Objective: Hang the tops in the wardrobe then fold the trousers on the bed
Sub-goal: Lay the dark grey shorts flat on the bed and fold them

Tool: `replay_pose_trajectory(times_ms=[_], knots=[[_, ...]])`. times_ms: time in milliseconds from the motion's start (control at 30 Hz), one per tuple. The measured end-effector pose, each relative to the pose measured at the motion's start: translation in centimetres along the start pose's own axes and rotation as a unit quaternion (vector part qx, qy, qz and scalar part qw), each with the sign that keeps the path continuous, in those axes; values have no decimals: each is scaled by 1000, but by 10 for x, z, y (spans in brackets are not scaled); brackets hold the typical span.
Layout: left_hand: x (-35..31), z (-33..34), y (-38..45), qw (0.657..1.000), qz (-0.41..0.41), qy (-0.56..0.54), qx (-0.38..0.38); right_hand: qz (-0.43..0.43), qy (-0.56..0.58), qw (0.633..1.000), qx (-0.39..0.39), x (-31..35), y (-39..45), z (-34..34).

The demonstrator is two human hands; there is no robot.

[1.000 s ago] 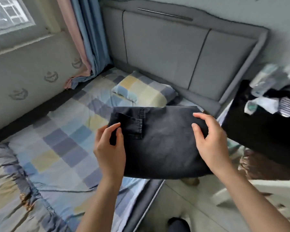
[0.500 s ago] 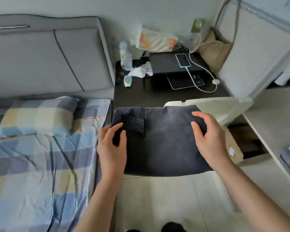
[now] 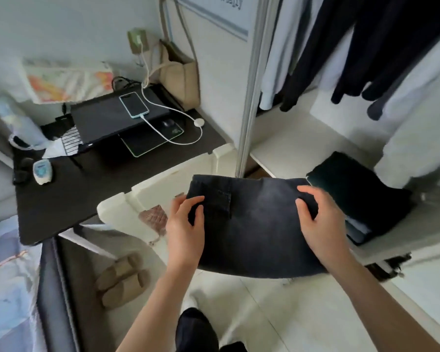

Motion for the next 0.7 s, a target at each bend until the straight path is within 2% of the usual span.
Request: replay_pose_trajectory(times_ms=[167, 300, 500, 700], knots=[[-30, 76, 50, 993, 34, 31, 110, 92, -47, 994, -41, -53, 13, -13], [-54, 140, 102, 972, 54, 76, 217, 215, -47, 971, -91, -98, 24, -10], [-93, 241, 146, 916, 111, 126, 365, 401, -15, 899, -175, -153, 23, -11], [-119, 336, 154, 866, 141, 117, 466, 468, 7, 840, -274, -205, 29, -29]])
Point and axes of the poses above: each hand's wrist, its own y-axis towards the middle knuckle, its own z-axis out of the palm, x = y × z, the point moved 3 cm from there along y, towards the middle knuckle, and after that the axes turned 14 degrees about -z, right-handed, at the moved point
